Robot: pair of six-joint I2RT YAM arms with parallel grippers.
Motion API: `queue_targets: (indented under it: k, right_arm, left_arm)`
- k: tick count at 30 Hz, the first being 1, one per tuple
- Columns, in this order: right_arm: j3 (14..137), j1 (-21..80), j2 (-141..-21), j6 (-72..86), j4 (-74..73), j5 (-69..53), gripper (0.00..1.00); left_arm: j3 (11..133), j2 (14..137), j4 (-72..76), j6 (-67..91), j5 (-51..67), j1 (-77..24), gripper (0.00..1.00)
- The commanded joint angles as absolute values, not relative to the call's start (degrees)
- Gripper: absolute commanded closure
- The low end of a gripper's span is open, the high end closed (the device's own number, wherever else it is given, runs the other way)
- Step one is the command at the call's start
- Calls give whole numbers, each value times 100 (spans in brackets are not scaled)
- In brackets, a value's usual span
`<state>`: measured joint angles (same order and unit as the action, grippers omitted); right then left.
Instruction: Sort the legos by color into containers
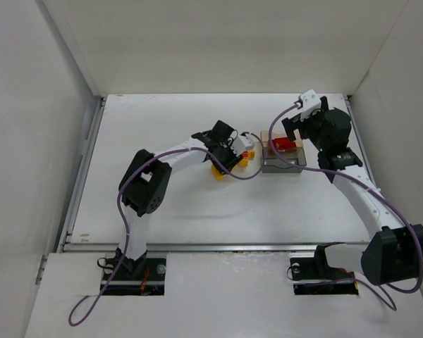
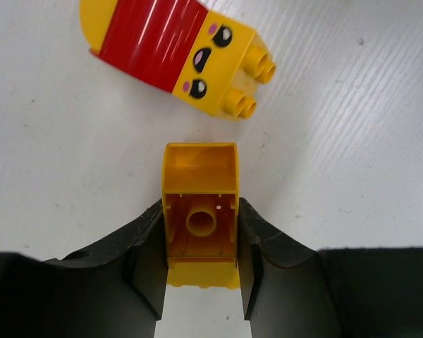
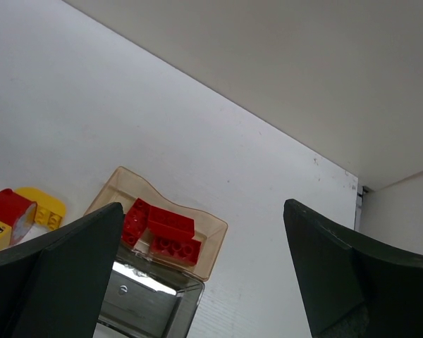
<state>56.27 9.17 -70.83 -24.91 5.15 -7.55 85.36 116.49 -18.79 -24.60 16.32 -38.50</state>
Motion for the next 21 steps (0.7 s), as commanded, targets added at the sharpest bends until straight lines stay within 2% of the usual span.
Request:
queue_targets:
  k: [1,8,14,17,19,21]
  right_arm:
    - [5756,905,-6795,-2259,800,-633,0]
    - [6003,905,-6688,-1592,800,-685,0]
    - [6336,905,-6741,-749,800,-1527,0]
    - [6582,905,-6872,-677,800,-2984,0]
    - [6714,905,-6952,-851,800,-4272,0]
    - [6873,905,-7031,-1054,800,-4884,0]
  left_arm:
    - [8833,11128,-2329,-2382,1608,-3639,100]
    - [9053,10635,-3137,-3180,1529,-3455,100]
    - [9279,10134,-2936,-3411,2047,-3252,100]
    - [9841,10186,-3101,-3418,2450,-3252,100]
    - [10176,10187,-3452,-3812,3415,-3156,100]
    - [10702,10239,-4292,-4461,4381,-2884,100]
